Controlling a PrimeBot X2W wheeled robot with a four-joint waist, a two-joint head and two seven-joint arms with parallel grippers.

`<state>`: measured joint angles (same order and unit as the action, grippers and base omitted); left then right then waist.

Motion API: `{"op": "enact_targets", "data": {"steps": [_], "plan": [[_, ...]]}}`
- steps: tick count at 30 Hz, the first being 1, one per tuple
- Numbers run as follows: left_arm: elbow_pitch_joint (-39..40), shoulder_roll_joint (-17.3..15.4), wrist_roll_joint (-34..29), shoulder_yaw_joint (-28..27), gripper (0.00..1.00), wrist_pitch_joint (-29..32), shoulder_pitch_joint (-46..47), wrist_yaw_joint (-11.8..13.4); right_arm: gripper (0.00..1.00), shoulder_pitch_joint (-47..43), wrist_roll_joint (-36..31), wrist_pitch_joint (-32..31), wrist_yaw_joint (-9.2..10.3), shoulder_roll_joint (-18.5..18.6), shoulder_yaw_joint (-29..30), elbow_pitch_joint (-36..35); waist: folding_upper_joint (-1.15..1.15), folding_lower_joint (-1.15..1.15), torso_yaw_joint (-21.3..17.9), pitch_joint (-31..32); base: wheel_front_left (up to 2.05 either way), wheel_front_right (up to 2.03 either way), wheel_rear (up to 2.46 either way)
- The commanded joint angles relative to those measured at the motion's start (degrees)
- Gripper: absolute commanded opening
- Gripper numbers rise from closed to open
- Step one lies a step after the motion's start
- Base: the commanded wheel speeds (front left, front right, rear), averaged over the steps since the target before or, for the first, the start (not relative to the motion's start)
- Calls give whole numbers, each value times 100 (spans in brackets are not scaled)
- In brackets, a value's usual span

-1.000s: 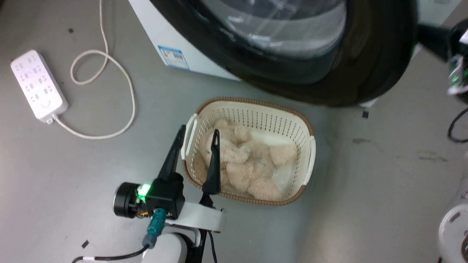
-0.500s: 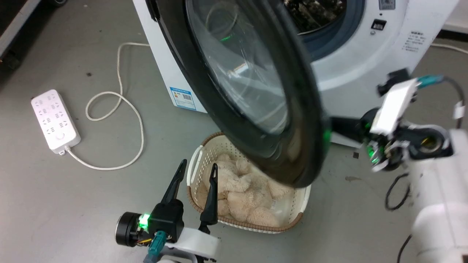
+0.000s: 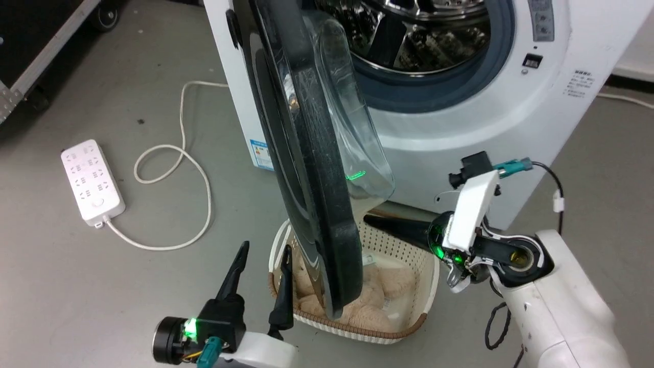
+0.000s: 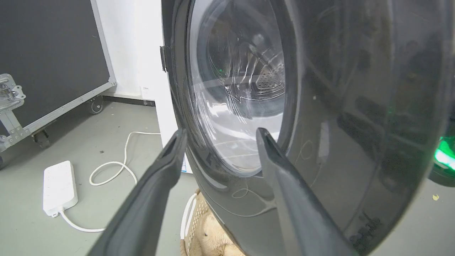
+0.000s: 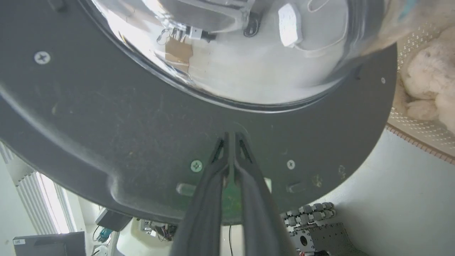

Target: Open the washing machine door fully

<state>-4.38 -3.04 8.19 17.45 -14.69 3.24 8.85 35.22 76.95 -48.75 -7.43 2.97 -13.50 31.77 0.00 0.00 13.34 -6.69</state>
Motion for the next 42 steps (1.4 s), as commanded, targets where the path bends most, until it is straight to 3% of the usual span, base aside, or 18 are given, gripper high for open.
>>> {"op": "enact_targets", "data": {"steps": [1, 5, 10, 16, 19, 23, 31, 34, 40, 41, 42], "plan": [[6, -15, 19, -38, 100, -30, -100, 9, 100, -104, -84, 129, -6, -9, 31, -11, 0, 0, -10, 42, 0, 0, 0], [41, -30, 50, -183, 100, -30, -124, 3, 100, -198, -591, 669, -6, 98, 281, -108, 0, 0, -86, 142, 0, 0, 0], [85, -44, 129, -384, 100, -30, -145, -36, 100, -520, -1614, 1752, -6, 627, 403, -934, 0, 0, -255, 261, 0, 0, 0], [116, -112, 135, -579, 100, -30, -196, -69, 100, -1211, -3443, 3828, -6, 1512, 153, -2271, 0, 0, -537, 449, 0, 0, 0], [103, -140, 140, -651, 100, -30, -282, -72, 100, -1727, -4279, 4779, -6, 1728, 286, -2565, 0, 0, -668, 568, 0, 0, 0], [112, -185, 144, -696, 100, -30, -354, -123, 100, -2443, -5272, 5605, -6, 1659, 728, -2903, 0, 0, -826, 625, 0, 0, 0], [148, -212, 167, -776, 100, -30, -462, -146, 100, -3576, -7121, 6158, -6, 600, 1556, -3588, 0, 0, -1072, 635, 0, 0, 0], [131, -215, 173, -769, 100, -30, -471, -178, 100, -3852, -7413, 6191, -6, 305, 1586, -3566, 0, 0, -1103, 620, 0, 0, 0], [92, -195, 202, -755, 100, -30, -419, -206, 100, -4020, -7491, 6226, -6, 114, 1600, -3553, 0, 0, -1134, 559, 0, 0, 0], [81, -192, 207, -750, 83, -30, -406, -209, 100, -4014, -7486, 6231, -6, 100, 1618, -3554, 0, 0, -1136, 554, 0, 0, 0], [78, -193, 200, -744, 77, -30, -388, -216, 100, -4006, -7483, 6234, -6, 89, 1627, -3554, 0, 0, -1136, 549, 0, 0, 0]]}}
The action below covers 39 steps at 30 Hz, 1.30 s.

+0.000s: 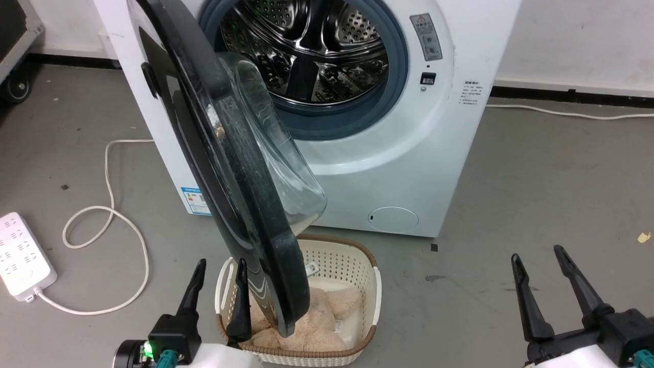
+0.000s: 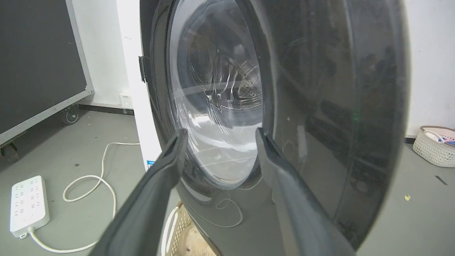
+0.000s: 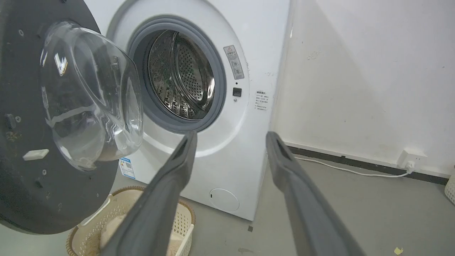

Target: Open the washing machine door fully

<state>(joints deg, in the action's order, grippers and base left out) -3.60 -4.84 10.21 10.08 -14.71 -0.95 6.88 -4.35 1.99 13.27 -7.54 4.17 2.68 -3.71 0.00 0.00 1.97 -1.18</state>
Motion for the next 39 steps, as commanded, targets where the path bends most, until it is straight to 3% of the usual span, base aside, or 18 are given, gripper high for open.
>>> {"op": "enact_targets", "data": {"steps": [1, 2, 3, 5, 6, 7, 13, 23, 32, 34, 39], "plan": [[-5, -14, -13, 2, 79, -29, 46, -25, 100, -40, 15, 34, 5, -39, 14, -5, 0, 0, 0, -7, 0, 0, 0], [-9, -11, -23, 12, 79, -29, 58, -27, 100, -29, 15, 35, 5, -46, 9, -2, 0, 0, 0, -14, 0, 0, 0], [-13, -9, -29, 20, 71, -29, 69, -29, 100, -16, 12, 35, 5, -50, 4, 2, 0, 0, 1, -20, 0, 0, 0], [-20, -10, -37, 15, 64, -29, 98, -41, 100, 17, 9, 35, 5, -57, 8, 5, 0, 0, 3, -36, 0, 0, 0], [-23, -9, -40, 11, 18, -29, 109, -46, 100, 32, 11, 35, 5, -61, 13, 7, 0, 0, 4, -42, 0, 0, 0], [-15, -11, -53, 9, 0, -29, 120, -50, 100, 45, 12, 36, 5, -64, 17, 8, 0, 0, 5, -51, 0, 0, 0], [402, 32, -23, -198, 0, -29, 168, 18, 100, 63, 3, 36, 5, -84, 51, 46, 0, 0, 20, -27, 0, 0, 0], [2663, 145, -38, -678, 0, -29, 901, 200, 100, 75, -50, -8, 5, -105, 152, -13, 0, 0, 52, -7, 0, 0, 0], [3203, 157, -297, 163, 0, 725, 1418, 53, 100, 75, -81, -57, 5, -115, 114, 2, 0, 0, 22, -36, 0, 0, 0], [2932, 174, -340, 969, 0, 1188, 1316, -17, 100, 126, -61, -47, 5, -119, 77, 24, 0, 0, -56, -110, 0, 0, 0], [2415, 183, -258, 1644, 0, 1648, 956, -57, 100, 151, -52, -38, 5, -122, 55, 58, 0, 0, -125, -167, 0, 0, 0]]}}
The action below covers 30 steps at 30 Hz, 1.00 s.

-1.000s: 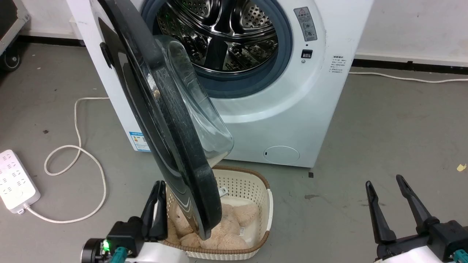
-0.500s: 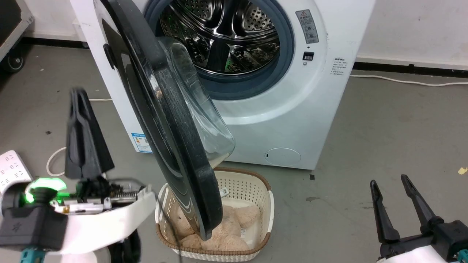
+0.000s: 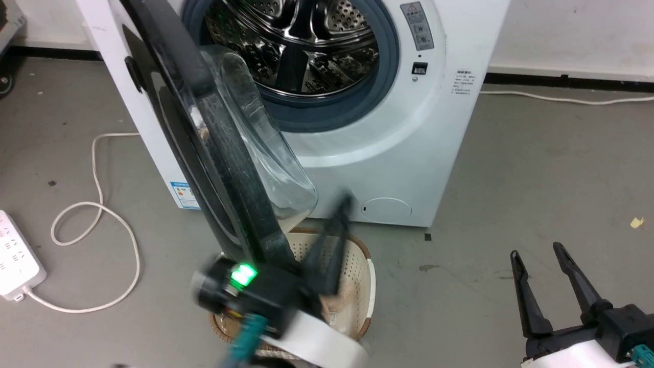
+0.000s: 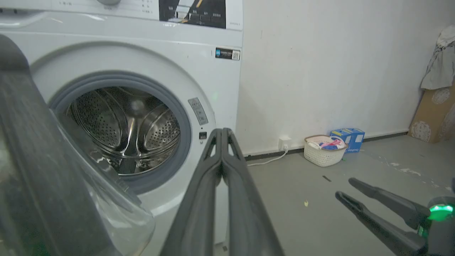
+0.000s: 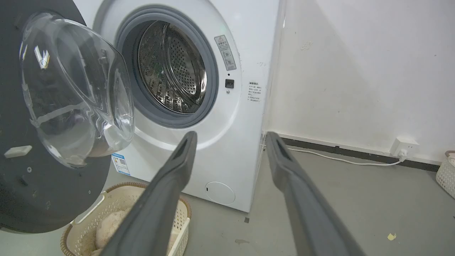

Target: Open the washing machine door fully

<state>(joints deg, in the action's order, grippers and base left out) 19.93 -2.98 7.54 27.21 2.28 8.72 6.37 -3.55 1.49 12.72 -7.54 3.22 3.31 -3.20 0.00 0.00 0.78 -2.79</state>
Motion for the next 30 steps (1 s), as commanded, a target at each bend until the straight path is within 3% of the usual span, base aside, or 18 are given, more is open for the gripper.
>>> {"op": "enact_targets", "data": {"steps": [1, 6, 9, 16, 30], "plan": [[-67, -2, 31, 59, 0, 40, -106, -13, 100, 78, 2, 17, 5, -28, 1, 12, 0, 0, -18, -24, 0, 0, 0], [-772, 1, 132, 293, 0, 175, -456, 76, 100, 106, 7, 13, 5, -30, 19, 52, 0, 0, -56, -116, 0, 0, 0], [-1408, -38, 213, 37, 0, -38, -549, 259, 100, 119, 35, 24, 5, -32, -24, 106, 0, 0, -64, -175, 0, 0, 0], [-1896, -156, 312, -266, 0, -372, -577, 380, 100, 71, 62, 4, 5, -33, -55, 200, 0, 0, 152, -132, 0, 0, 0], [-1833, -355, 468, -502, 0, -467, -870, 570, 100, -30, 151, -9, 5, -34, -112, 305, 0, 0, 1489, 17, 0, 0, 0]]}}
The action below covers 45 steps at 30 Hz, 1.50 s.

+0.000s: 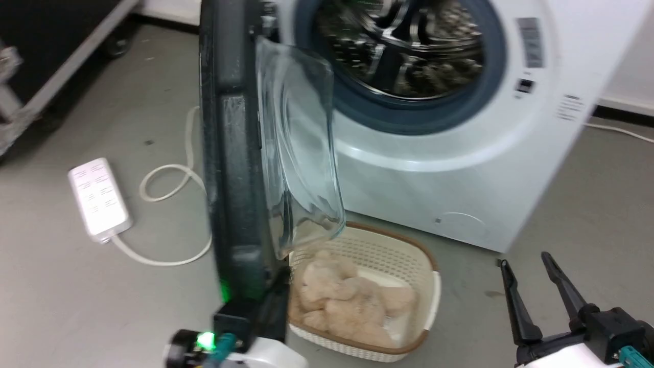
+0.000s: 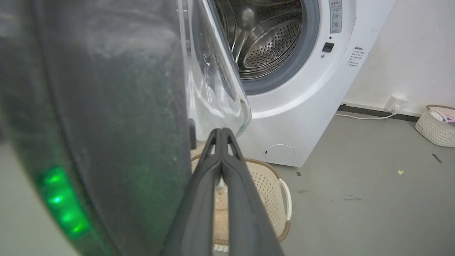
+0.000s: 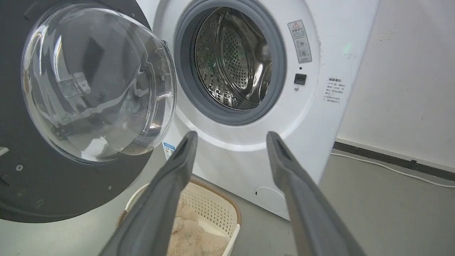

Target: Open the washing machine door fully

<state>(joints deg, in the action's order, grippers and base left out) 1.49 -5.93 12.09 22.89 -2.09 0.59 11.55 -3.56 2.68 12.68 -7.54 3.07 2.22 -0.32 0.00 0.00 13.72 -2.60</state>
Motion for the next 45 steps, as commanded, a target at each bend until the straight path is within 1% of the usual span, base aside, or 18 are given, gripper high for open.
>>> {"op": "enact_targets", "data": {"steps": [1, 6, 11, 13, 20, 24, 28, 31, 34, 38, 41, 44, 45], "plan": [[29, -99, 24, -123, 0, -19, -62, 74, 100, -18, 31, -6, 5, -19, -16, 22, 0, 0, 272, -20, 0, 0, 0], [104, -380, 131, -541, 0, 40, -25, 189, 100, 75, 9, -47, 5, -18, -116, 16, 0, 0, 507, -171, 0, 0, 0], [65, -674, 346, -1091, 0, 6, 130, 263, 100, 207, -7, -112, 5, 54, -178, -17, 0, 0, 527, -448, 0, 0, 0], [39, -856, 399, -1323, 0, 14, 236, 278, 100, 265, -7, -135, 5, 108, -193, -38, 0, 0, 495, -600, 0, 0, 0], [-272, -1696, 594, -2191, 0, 156, 595, 251, 100, 462, 23, -191, 5, 250, -207, -100, 0, 0, 246, -1080, 0, 0, 0], [-619, -2045, 891, -2795, 0, 265, 808, 319, 100, 600, 44, -199, 5, 375, -197, -121, 0, 0, 98, -1282, 0, 0, 0], [-891, -2299, 1062, -3060, 0, 222, 1000, 207, 100, 688, 70, -193, 5, 456, -124, -111, 0, 0, -5, -1373, 0, 0, 0], [-1050, -2371, 1115, -3131, 0, 115, 1103, 154, 100, 725, 76, -183, 5, 468, -108, -89, 0, 0, -60, -1382, 0, 0, 0], [-1157, -2356, 1150, -3175, 0, -26, 1139, 155, 100, 718, 72, -155, 5, 440, -118, -38, 0, 0, -97, -1334, 0, 0, 0], [-1170, -2284, 1074, -3075, 0, -228, 1075, 157, 100, 693, 57, -94, 5, 361, -133, 25, 0, 0, -135, -1190, 0, 0, 0], [-1013, -2157, 1019, -3055, 0, -593, 981, 198, 100, 677, -1, -31, 5, 332, -147, 87, 0, 0, -206, -932, 0, 0, 0], [-728, -2023, 981, -2978, 0, -876, 778, 168, 100, 638, -55, 32, 5, 273, -85, 58, 0, 0, -319, -641, 0, 0, 0], [-327, -1861, 931, -2821, 0, -1027, 613, 122, 100, 606, -128, 79, 5, 231, -12, -58, 0, 0, -447, -421, 0, 0, 0]]}}
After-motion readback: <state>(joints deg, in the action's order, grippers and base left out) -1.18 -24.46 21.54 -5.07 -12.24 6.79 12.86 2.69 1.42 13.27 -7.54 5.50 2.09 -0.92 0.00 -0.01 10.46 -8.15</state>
